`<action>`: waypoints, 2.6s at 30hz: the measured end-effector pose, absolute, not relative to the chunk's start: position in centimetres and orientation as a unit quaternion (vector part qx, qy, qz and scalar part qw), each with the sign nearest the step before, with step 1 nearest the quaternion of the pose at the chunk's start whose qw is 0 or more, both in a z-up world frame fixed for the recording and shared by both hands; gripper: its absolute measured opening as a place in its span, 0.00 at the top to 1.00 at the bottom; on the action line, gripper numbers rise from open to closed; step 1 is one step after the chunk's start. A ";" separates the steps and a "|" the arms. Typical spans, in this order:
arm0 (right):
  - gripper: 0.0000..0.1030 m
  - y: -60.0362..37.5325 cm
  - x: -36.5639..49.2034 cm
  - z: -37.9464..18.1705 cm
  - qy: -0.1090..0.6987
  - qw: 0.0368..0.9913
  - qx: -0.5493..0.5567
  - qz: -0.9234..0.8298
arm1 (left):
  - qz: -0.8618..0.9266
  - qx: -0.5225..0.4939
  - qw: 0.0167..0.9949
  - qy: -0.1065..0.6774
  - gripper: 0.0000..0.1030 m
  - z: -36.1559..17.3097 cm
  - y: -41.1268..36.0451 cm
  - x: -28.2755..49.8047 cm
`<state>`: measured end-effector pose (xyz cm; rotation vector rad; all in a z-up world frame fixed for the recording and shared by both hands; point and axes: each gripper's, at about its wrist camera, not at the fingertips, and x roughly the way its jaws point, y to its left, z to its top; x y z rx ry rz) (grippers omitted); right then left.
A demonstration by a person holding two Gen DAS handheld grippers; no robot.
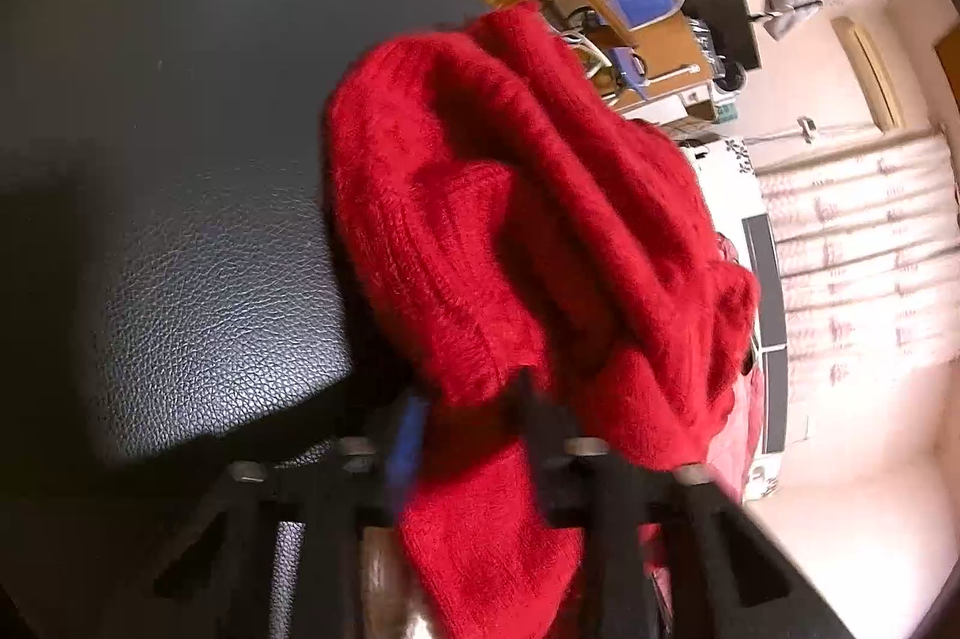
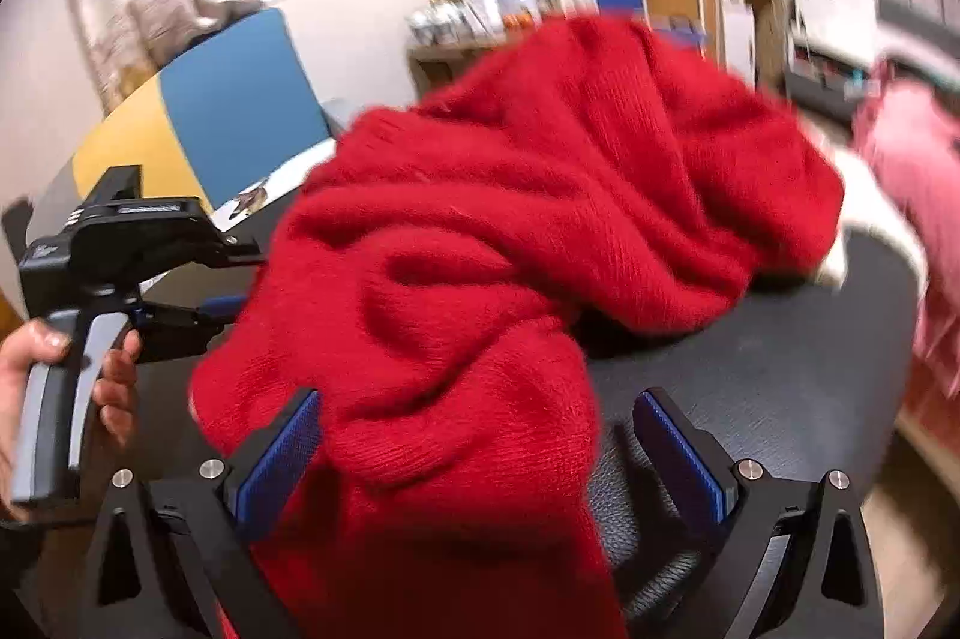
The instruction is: Fold clothes
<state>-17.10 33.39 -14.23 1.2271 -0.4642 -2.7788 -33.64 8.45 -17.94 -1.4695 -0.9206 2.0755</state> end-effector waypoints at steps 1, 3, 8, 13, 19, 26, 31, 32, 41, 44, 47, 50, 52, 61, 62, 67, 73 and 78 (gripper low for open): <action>0.00 33.5 -17.2 -14.2 -0.155 0.034 0.398 -0.904 | 0.753 -0.518 0.227 -0.336 0.91 -17.2 8.2 -33.2; 0.00 33.4 -17.1 -14.0 -0.160 0.041 0.399 -0.902 | 0.759 -0.489 0.252 -0.348 0.92 -15.4 7.7 -32.2; 0.30 33.2 -16.0 -14.6 -0.329 0.172 0.396 -0.840 | 0.762 -0.427 0.312 -0.375 0.93 -11.0 5.6 -29.3; 0.42 25.4 -13.0 -13.2 -0.386 0.350 0.384 -0.762 | 0.780 -0.355 0.342 -0.385 0.93 -6.2 -0.5 -24.1; 0.19 11.9 -7.8 -9.8 -0.283 0.509 0.423 -0.694 | 0.820 -0.324 0.320 -0.348 0.97 -5.0 -9.8 -13.6; 0.11 9.0 -1.6 -11.6 -0.171 0.487 0.532 -0.671 | 0.830 -0.382 0.233 -0.332 0.87 -11.0 -18.4 -3.5; 0.05 13.6 0.2 -11.8 -0.137 0.400 0.561 -0.712 | 0.820 -0.411 0.158 -0.366 0.58 -14.9 -21.4 -2.6; 0.05 14.7 0.0 -11.3 -0.138 0.380 0.555 -0.727 | 0.821 -0.407 0.157 -0.369 0.49 -14.9 -21.3 -3.2; 0.00 21.2 -6.7 0.5 0.094 0.131 0.360 -0.919 | 0.859 -0.421 0.242 -0.164 0.30 -11.9 -11.7 -14.0; 0.00 22.1 -10.2 2.5 0.236 0.061 0.289 -0.926 | 0.847 -0.436 0.263 -0.152 0.30 -12.7 -9.8 -17.3; 0.00 24.1 -15.9 0.4 0.275 0.067 0.363 -0.888 | 0.832 -0.434 0.287 -0.192 0.29 -13.3 -9.1 -18.6; 0.00 27.4 -20.6 0.0 0.105 0.105 0.440 -0.886 | 0.825 -0.431 0.306 -0.201 0.29 -14.3 -7.7 -19.0; 0.00 29.1 -23.6 0.0 0.002 0.106 0.464 -0.879 | 0.815 -0.443 0.317 -0.195 0.29 -14.9 -6.3 -19.4; 0.00 27.6 -31.7 -5.0 -0.073 -0.008 0.535 -0.842 | 0.805 -0.473 0.314 -0.175 0.59 -16.6 -2.6 -17.6; 0.05 26.7 -32.1 -6.7 -0.045 -0.013 0.558 -0.829 | 0.799 -0.481 0.312 -0.179 0.88 -16.8 -2.5 -17.4; 0.71 28.3 -28.6 -5.9 -0.141 0.016 0.509 -0.849 | 0.811 -0.456 0.296 -0.216 0.89 -16.1 -3.7 -14.6; 0.85 32.0 -21.8 -2.5 -0.309 0.087 0.413 -0.852 | 0.833 -0.389 0.290 -0.265 0.96 -12.0 -6.4 -9.1; 0.85 32.9 -14.2 2.0 -0.419 0.208 0.320 -0.824 | 0.860 -0.304 0.283 -0.298 1.00 -6.0 -11.2 -3.8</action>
